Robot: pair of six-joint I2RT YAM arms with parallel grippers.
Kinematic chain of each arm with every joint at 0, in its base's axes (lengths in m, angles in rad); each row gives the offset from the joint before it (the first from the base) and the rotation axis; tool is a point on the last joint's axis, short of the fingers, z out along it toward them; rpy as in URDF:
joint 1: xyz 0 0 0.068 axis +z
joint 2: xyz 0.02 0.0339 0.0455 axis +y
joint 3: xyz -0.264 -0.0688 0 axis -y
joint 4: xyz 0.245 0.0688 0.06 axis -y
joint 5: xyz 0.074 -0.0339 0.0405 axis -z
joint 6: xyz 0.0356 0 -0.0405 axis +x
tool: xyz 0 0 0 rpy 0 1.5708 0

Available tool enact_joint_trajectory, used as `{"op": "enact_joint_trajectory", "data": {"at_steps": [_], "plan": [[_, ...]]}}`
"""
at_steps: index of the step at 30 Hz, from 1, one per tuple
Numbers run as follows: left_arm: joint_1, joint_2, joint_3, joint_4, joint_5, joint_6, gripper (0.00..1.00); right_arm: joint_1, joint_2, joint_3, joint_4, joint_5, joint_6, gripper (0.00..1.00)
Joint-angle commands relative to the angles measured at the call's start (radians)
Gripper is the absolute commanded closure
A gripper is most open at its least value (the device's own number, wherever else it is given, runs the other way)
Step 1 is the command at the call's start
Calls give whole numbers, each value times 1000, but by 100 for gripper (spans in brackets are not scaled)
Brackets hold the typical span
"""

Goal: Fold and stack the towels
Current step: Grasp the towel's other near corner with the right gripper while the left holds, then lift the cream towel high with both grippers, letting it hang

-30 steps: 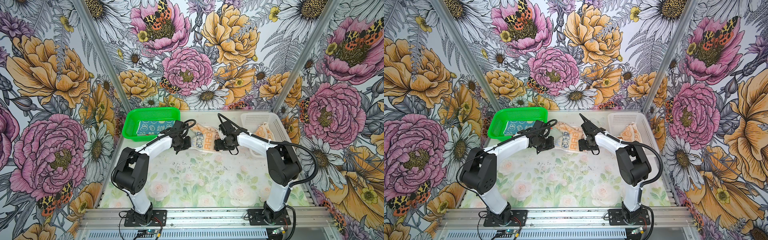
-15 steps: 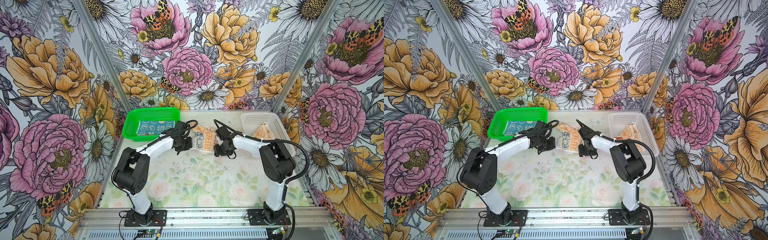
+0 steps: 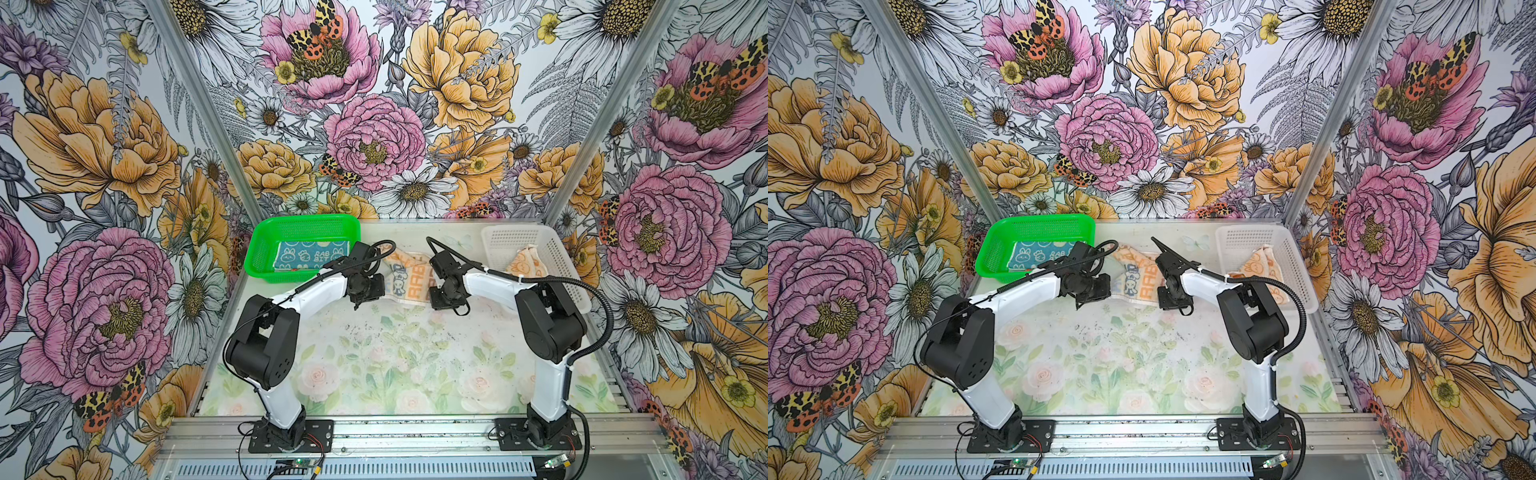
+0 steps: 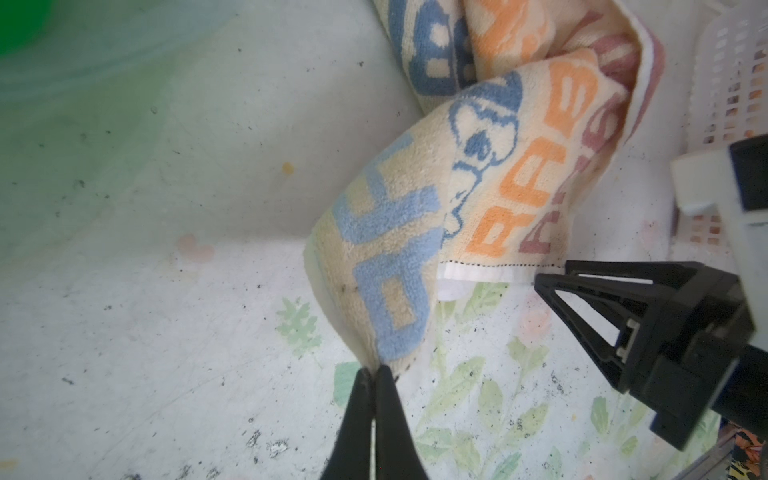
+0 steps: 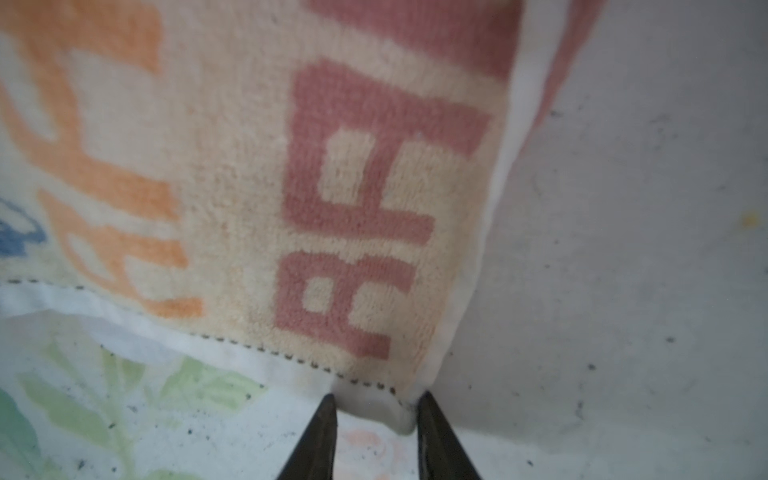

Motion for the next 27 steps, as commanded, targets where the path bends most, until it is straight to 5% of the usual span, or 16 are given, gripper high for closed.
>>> {"op": "enact_joint_trajectory", "data": {"at_steps": [1, 8, 14, 27], "plan": [[-10, 10, -9, 20, -21, 3, 100, 7, 69, -14, -3, 12, 15, 76], [-9, 21, -2, 20, -14, 3, 100, 5, 63, 2, -8, 8, 12, 100], [31, -11, 69, -9, -4, 20, 100, -4, -54, 85, -64, -16, 0, 100], [91, -51, 556, -221, -23, 88, 100, -92, -346, 477, -196, -92, -44, 100]]}}
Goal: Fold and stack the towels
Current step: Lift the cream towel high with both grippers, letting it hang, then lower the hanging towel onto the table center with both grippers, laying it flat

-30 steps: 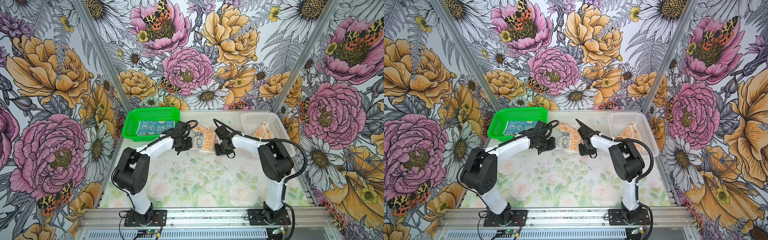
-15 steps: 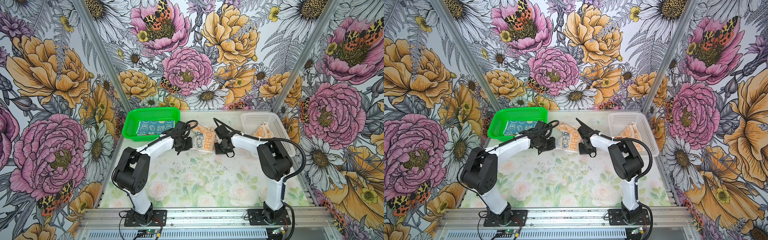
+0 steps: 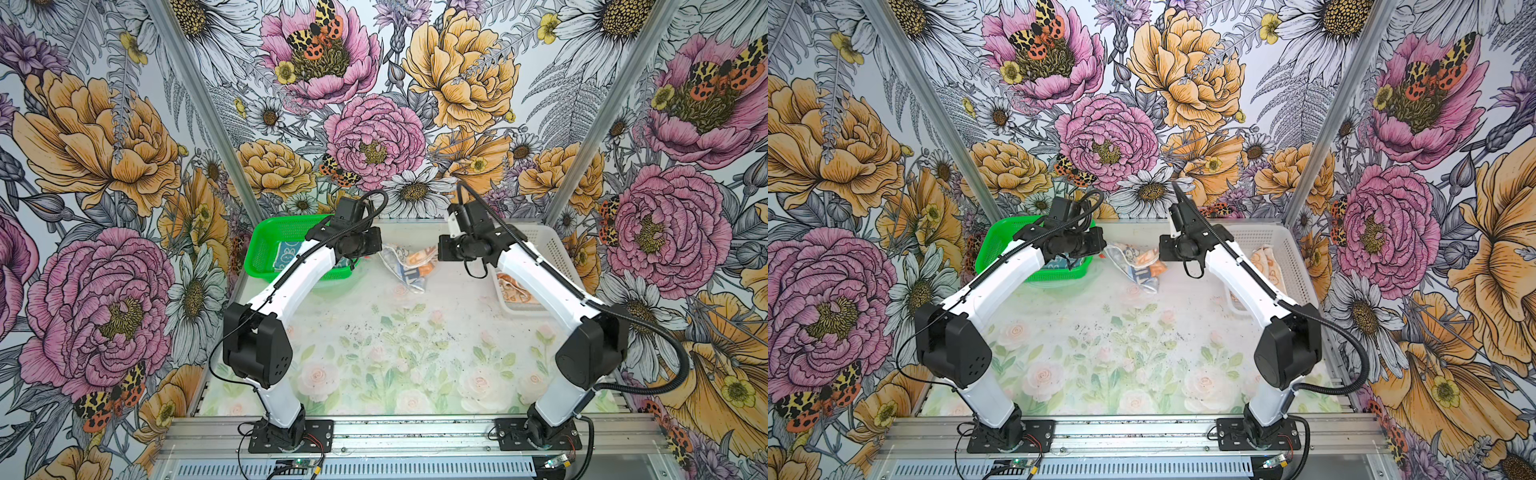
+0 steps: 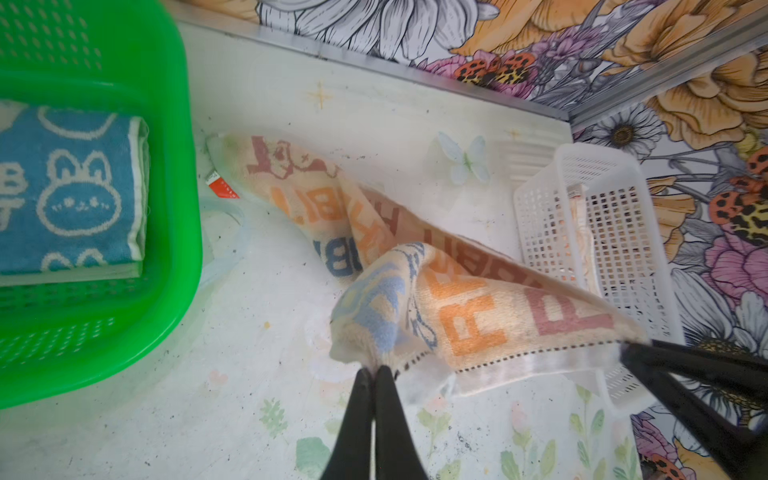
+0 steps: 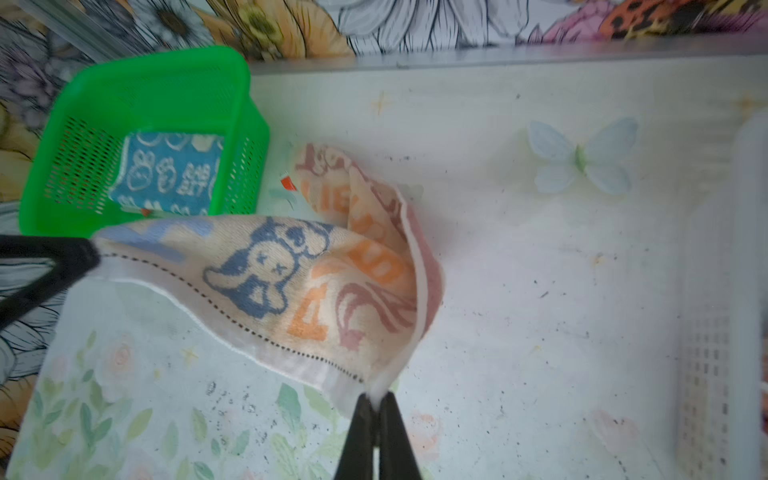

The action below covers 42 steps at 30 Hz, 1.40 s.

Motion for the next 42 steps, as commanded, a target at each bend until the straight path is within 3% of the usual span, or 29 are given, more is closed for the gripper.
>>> {"op": "enact_joint_trajectory", "data": {"at_steps": [1, 6, 13, 21, 26, 29, 34, 42], "plan": [[29, -45, 97, -64, 4, 24, 100, -26, -51, 98, -39, -50, -29, 100], [35, -80, 237, -77, 1, 55, 100, -30, -111, 218, -52, -72, -75, 100], [22, -182, 358, -113, -18, 89, 100, -26, -252, 240, -52, -133, -139, 100], [-130, -384, 339, -145, -159, 85, 100, -16, -466, 212, -59, -214, -174, 100], [-183, -441, 340, -150, -150, 6, 100, -18, -535, 224, -78, -264, -145, 100], [-134, -417, 378, -189, -118, -24, 100, -25, -529, 244, -109, -255, -135, 100], [21, -322, 349, -186, 46, -72, 100, -81, -461, 229, -139, -190, -128, 100], [62, -70, 284, -160, 62, 17, 100, -233, -143, 151, -111, -243, -95, 100]]}}
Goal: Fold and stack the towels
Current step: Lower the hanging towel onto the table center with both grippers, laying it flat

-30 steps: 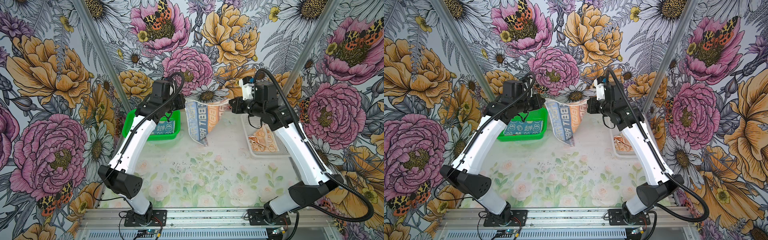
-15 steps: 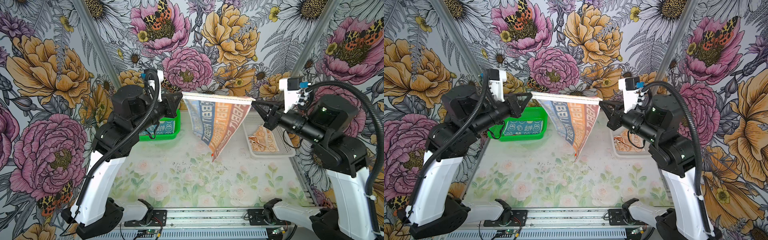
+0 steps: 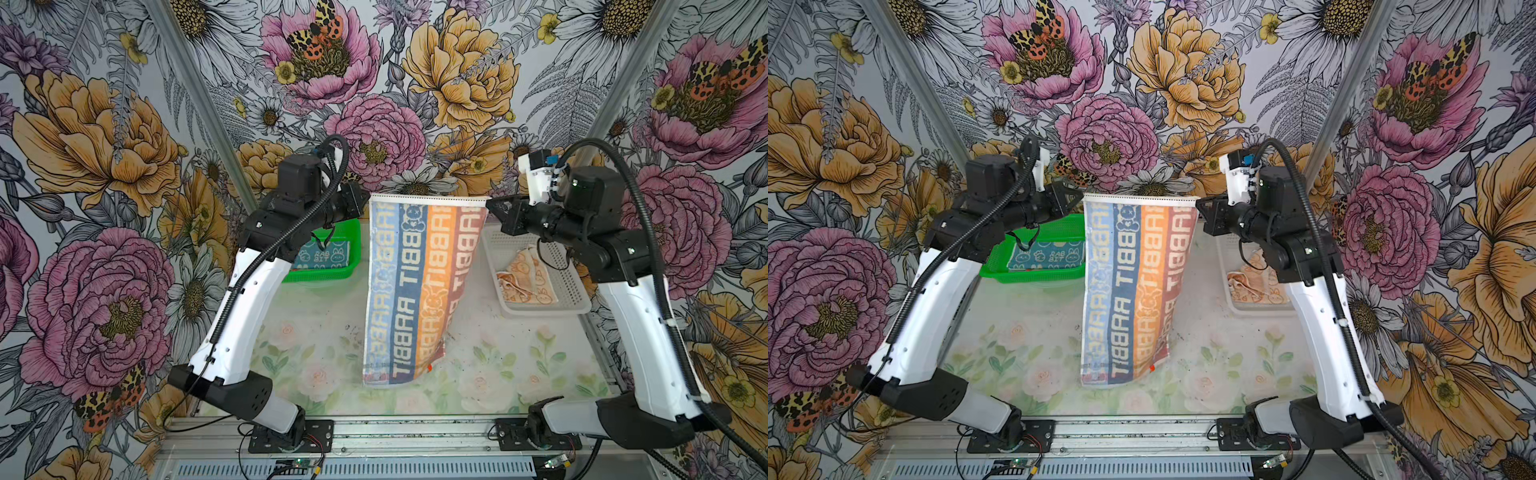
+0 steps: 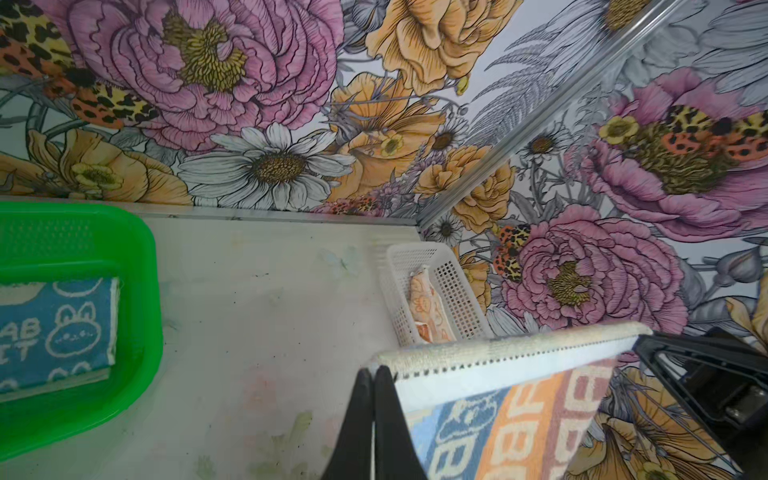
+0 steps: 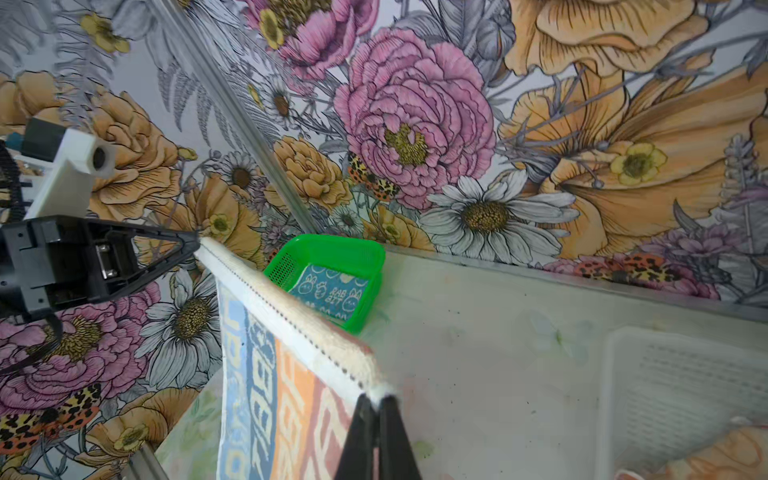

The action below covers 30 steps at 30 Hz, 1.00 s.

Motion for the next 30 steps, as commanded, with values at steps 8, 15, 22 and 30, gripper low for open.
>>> {"op": "enact_joint_trajectory", "data": {"at_steps": [8, 15, 22, 30], "plan": [[78, 416, 85, 46, -34, 86, 100, -84, 451, 108, 65, -17, 45, 100], [85, 553, 187, 46, -93, 103, 100, -97, 583, 231, 73, -64, 44, 100], [85, 547, 133, 46, -88, 118, 100, -96, 587, 147, 75, -67, 34, 100], [49, 445, -45, 46, -130, 146, 100, -91, 450, -173, 147, -45, 58, 100]]}}
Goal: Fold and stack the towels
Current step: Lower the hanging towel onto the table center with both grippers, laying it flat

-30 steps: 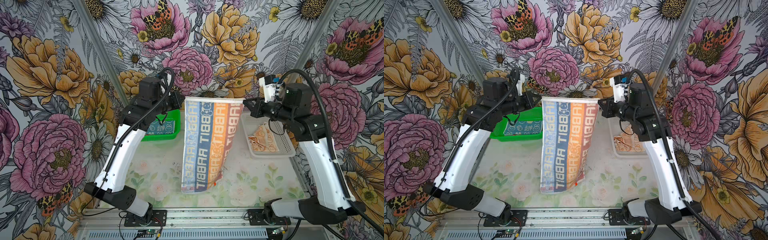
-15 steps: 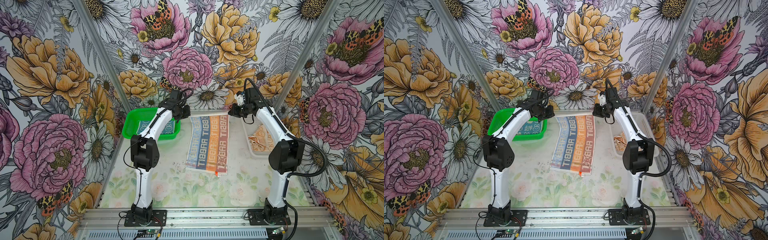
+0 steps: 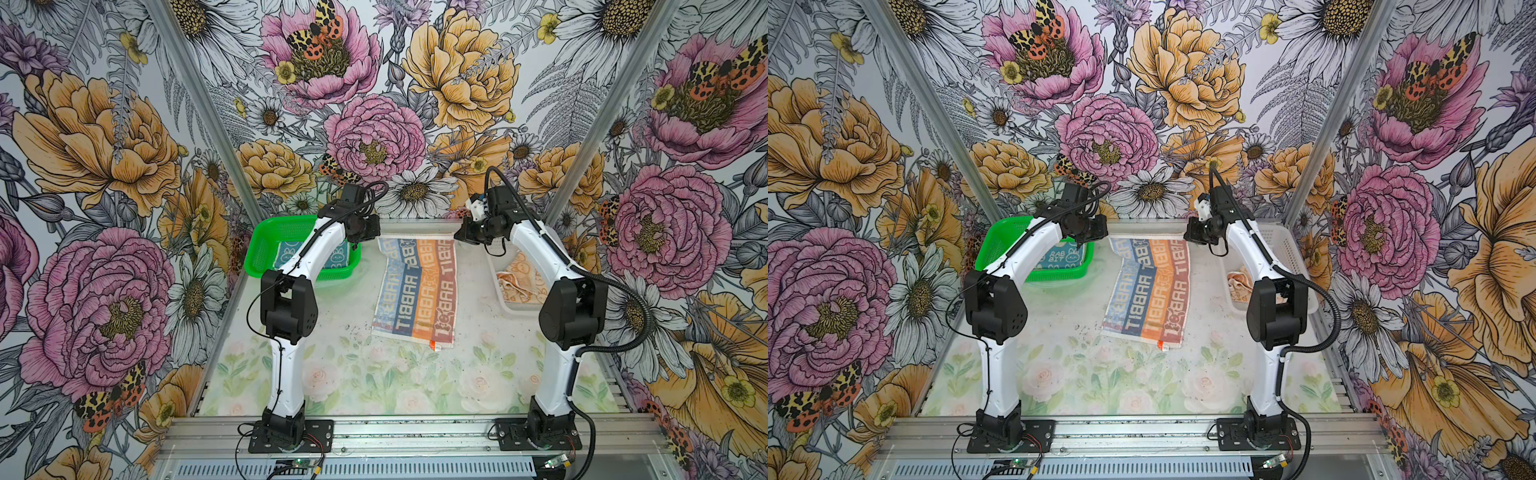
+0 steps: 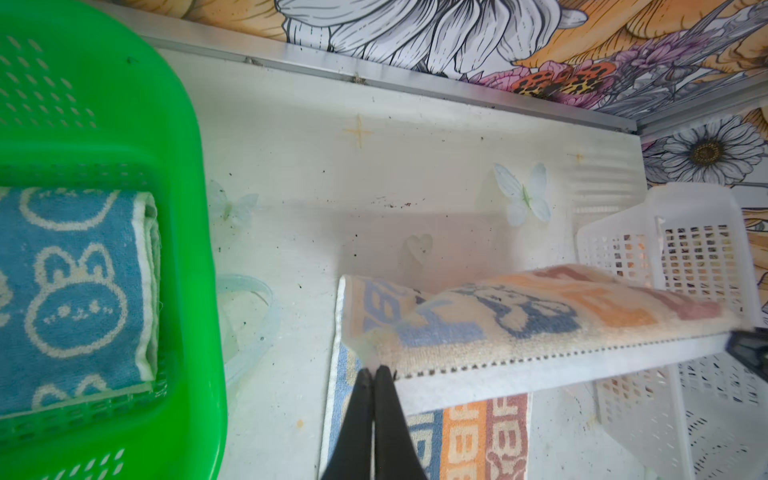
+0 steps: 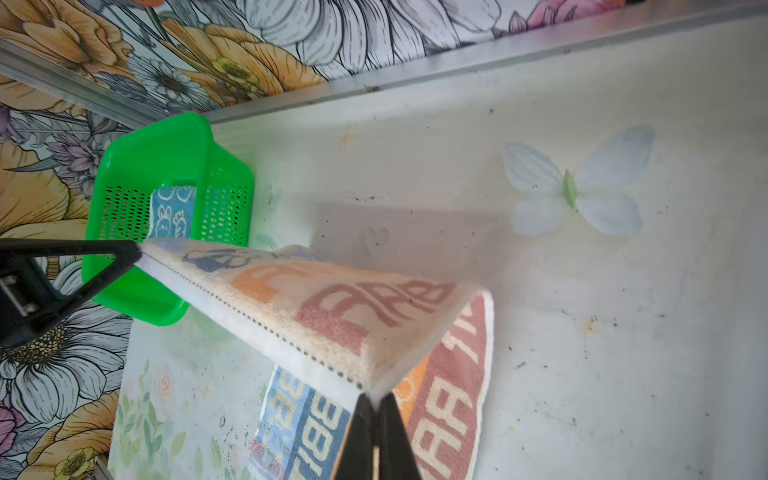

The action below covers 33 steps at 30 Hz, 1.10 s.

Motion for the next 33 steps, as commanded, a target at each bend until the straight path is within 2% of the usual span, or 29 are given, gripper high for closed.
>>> {"op": "enact_joint_trajectory", "data": {"at_steps": [1, 13, 22, 33], "plan": [[-9, -80, -68, -3, -87, 34, 100, -9, -107, -115, 48, 26, 29, 100], [-91, -270, -412, 27, -167, 36, 100, 55, -343, -558, 137, 44, 77, 100], [-106, -424, -625, 71, -167, 17, 100, 97, -484, -713, 136, 44, 101, 100], [-177, -476, -842, 144, -152, -47, 100, 189, -504, -890, 203, 81, 156, 100]]}}
